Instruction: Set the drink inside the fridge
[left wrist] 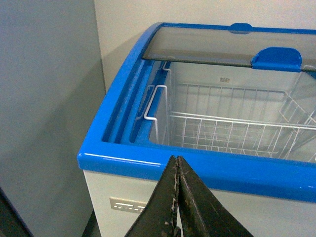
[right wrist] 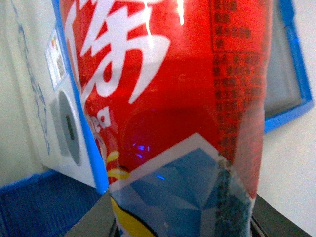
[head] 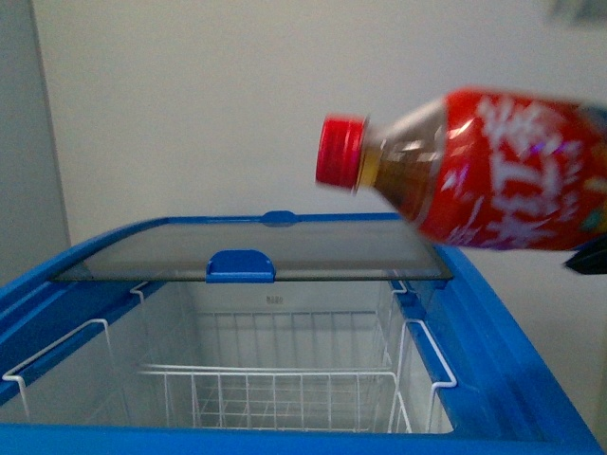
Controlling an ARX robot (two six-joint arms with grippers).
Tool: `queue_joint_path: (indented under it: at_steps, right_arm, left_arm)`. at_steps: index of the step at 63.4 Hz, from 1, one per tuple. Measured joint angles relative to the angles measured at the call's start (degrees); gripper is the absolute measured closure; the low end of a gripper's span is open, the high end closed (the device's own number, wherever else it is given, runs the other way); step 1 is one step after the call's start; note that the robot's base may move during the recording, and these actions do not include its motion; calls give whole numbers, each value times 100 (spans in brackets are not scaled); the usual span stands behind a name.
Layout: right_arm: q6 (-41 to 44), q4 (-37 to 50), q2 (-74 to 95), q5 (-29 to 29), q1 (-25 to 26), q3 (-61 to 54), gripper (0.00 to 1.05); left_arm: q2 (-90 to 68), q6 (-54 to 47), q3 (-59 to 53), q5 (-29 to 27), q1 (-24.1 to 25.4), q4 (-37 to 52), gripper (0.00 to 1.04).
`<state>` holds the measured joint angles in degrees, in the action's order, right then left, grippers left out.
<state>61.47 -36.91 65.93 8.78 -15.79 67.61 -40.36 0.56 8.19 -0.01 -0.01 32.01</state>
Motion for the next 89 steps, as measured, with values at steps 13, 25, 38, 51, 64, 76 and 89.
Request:
queue_joint_path:
  at_steps: [13, 25, 38, 51, 64, 76, 89]
  right_arm:
    - [273, -210, 2343, -627, -627, 1456, 65]
    - [-225, 162, 3241, -557, -859, 1978, 65]
    - [-595, 649, 3960, -592, -811, 2135, 65]
    - [-879, 1062, 4529, -601, -811, 2549, 65]
    - [-1211, 1266, 5206, -649, -809, 3104, 65]
    - [-1438, 1687, 5761, -1053, -809, 3436, 65]
    - [-1578, 2131, 6186, -1484, -789, 3681, 65]
  left_arm:
    - [719, -7, -348, 0, 0, -374, 102]
    - [1204, -9, -507, 2, 0, -708, 102]
    - [1639, -13, -737, -2, 0, -846, 102]
    - [2159, -11, -737, 2, 0, -1322, 102]
    - [2664, -11, -737, 0, 0, -1827, 102]
    - [2959, -11, -737, 0, 0, -2122, 102]
    - [3814, -15, -734, 2, 0, -3115, 102]
